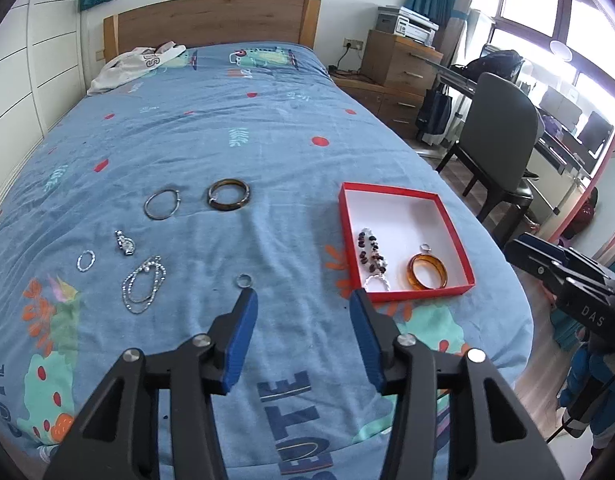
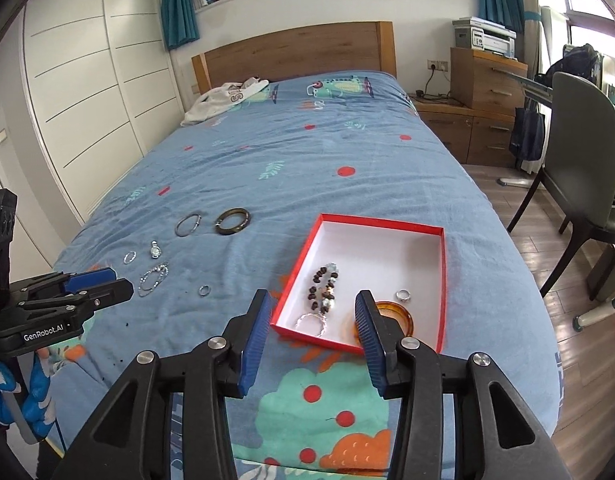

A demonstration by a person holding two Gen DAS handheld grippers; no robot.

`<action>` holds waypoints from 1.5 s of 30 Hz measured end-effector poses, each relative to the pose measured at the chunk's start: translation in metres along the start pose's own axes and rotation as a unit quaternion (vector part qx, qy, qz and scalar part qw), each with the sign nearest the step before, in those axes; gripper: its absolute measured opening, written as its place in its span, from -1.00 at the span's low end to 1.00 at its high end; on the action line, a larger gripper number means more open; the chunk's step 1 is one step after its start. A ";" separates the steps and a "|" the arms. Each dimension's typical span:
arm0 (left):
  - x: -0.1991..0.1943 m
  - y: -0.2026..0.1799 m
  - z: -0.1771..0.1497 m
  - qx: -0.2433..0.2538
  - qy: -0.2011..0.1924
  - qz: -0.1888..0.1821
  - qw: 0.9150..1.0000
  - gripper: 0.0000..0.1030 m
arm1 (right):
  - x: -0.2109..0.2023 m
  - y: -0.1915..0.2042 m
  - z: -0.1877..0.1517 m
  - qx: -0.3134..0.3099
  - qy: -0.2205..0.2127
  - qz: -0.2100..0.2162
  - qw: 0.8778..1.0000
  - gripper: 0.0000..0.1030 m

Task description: Organize jewelry

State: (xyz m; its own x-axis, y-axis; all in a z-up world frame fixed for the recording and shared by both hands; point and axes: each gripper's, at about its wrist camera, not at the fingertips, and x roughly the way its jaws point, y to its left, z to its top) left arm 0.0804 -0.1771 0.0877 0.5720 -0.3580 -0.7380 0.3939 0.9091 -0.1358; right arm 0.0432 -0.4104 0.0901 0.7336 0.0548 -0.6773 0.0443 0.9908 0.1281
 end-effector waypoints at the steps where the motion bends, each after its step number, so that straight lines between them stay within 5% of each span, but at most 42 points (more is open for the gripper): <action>1: -0.006 0.007 -0.003 -0.002 -0.003 0.003 1.000 -0.06 | -0.004 0.006 -0.001 -0.002 -0.003 0.003 1.000 -0.16; 24: -0.098 0.182 -0.055 -0.054 -0.045 0.132 0.989 0.09 | -0.006 0.095 0.000 -0.041 -0.012 0.044 0.998 -0.14; 45: -0.046 0.257 -0.063 -0.122 -0.001 0.167 0.978 0.10 | 0.077 0.129 0.007 -0.038 0.030 0.080 0.996 -0.14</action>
State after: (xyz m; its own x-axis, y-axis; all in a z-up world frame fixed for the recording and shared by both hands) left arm 0.1103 0.0861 0.0449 0.6415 -0.0319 -0.7665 0.0016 0.9992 -0.0403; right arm 0.1098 -0.2789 0.0594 0.6848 0.2170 -0.6957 -0.1226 0.9753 0.1835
